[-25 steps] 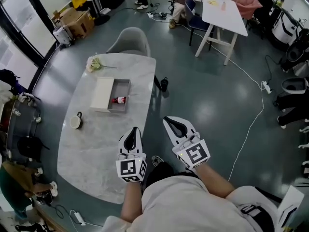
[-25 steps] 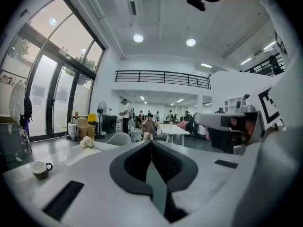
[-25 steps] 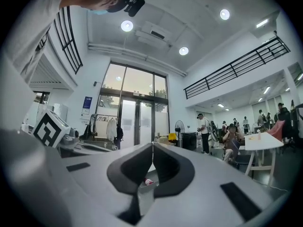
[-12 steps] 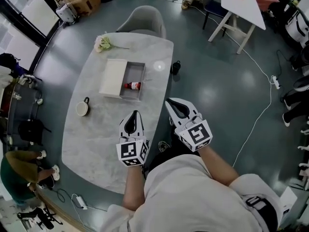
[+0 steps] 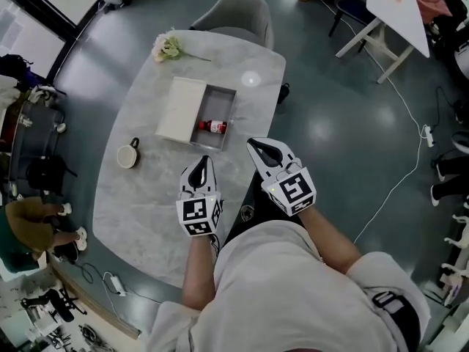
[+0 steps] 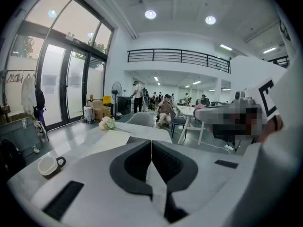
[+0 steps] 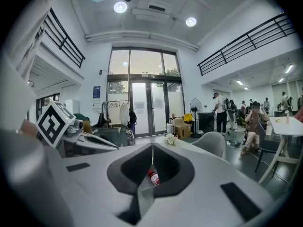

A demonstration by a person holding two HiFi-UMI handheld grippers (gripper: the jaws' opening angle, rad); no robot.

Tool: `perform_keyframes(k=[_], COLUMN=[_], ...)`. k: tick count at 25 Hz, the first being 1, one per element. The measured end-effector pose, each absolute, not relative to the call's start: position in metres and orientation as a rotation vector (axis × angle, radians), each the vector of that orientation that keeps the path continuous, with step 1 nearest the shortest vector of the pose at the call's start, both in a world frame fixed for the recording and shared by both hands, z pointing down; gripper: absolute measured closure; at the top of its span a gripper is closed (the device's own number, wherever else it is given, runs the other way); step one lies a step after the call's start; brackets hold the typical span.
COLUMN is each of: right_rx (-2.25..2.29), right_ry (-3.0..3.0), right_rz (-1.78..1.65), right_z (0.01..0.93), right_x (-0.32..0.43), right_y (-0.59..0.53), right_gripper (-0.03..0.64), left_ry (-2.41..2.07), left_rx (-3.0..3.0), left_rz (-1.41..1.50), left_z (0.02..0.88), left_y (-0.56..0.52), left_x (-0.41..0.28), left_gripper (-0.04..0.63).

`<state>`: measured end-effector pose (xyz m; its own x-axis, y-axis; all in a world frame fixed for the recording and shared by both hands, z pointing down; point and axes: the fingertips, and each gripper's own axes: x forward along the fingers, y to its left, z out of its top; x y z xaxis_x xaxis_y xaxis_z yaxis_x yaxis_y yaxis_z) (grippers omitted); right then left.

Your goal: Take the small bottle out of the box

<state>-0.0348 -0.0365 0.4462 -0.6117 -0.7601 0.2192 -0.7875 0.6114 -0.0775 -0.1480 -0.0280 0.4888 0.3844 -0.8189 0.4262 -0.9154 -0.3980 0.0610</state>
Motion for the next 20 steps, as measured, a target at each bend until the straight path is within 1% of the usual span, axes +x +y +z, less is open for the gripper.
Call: perform_keyframes(k=[4,9,20], right_rx=[1.206,1.113,1.031], right_ry=[-2.677,-2.684,-2.619], right_rz=[0.311,0.370,0.476], right_z=[0.461,0.478,0.535], right_x=[-0.047,-0.055,-0.045], right_y=[-0.057,-0.086,-0.141], right_gripper=[0.591,0.591,0.591], left_ry=[-1.488,-1.447,-1.273], left_rx=[2.337,2.272,2.235], left_rz=[0.621,0.712,1.088], left_z=[0.511,0.542,0.604], left_y=[-0.051,-0.077,-0.115], left_x=[-0.146,-0.143,-0.140], left_gripper=[0.572,0.572,0.571])
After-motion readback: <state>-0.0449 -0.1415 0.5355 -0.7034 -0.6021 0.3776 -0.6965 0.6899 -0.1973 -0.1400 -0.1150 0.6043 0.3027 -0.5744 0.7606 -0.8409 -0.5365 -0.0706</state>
